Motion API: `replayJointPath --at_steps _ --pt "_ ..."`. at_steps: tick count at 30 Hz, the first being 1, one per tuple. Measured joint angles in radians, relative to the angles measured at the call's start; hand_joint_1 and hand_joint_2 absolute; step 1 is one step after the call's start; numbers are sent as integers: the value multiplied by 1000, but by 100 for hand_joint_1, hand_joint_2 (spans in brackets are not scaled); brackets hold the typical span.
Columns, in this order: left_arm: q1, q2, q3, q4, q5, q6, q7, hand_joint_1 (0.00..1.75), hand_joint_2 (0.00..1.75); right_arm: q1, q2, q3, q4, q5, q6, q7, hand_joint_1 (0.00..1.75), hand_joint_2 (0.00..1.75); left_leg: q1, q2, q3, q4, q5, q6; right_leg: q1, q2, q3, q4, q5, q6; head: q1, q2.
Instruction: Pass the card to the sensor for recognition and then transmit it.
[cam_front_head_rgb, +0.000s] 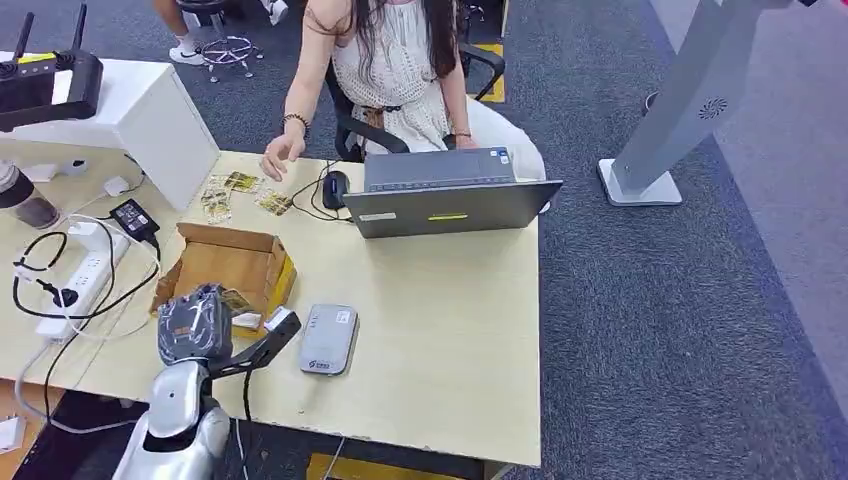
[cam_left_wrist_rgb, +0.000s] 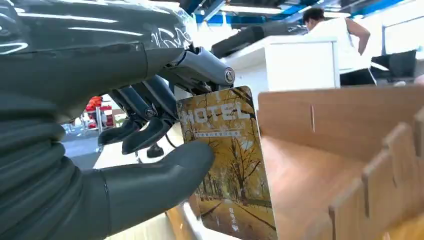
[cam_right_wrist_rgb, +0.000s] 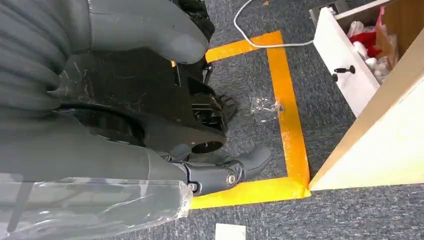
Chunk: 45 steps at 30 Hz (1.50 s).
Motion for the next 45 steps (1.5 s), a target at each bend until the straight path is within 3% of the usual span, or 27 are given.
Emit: replayJointPath --at_steps 18,25,33,39,40,45 --pt "-121 89 -14 -15 0 31 80 175 175 -2 6 -2 3 9 0 0 0 175 0 0 0 0 0 0 0 0 0 0 0 0 0 0" --pt "-201 145 -29 -15 0 19 104 175 175 -5 6 -9 3 7 13 11 0 175 0 0 0 0 1 -1 0 0 0 0 0 0 0 0" --pt "-306 201 -77 6 0 -10 123 175 175 -8 6 -22 3 9 14 22 0 175 0 0 0 0 1 -1 0 0 0 0 1 0 0 0" --pt "-351 210 -110 46 0 -3 132 175 175 -9 6 -22 5 16 17 22 0 175 0 0 0 0 1 -1 0 0 0 0 1 0 0 0" --pt "-354 210 -114 51 0 -2 132 0 175 -9 6 -22 5 16 17 22 0 175 0 0 0 0 1 -1 0 0 0 0 1 0 0 0" --pt "-360 210 -119 76 0 0 111 0 175 -9 6 -23 6 16 19 22 0 175 0 0 0 0 1 -1 0 1 0 0 1 0 0 0"
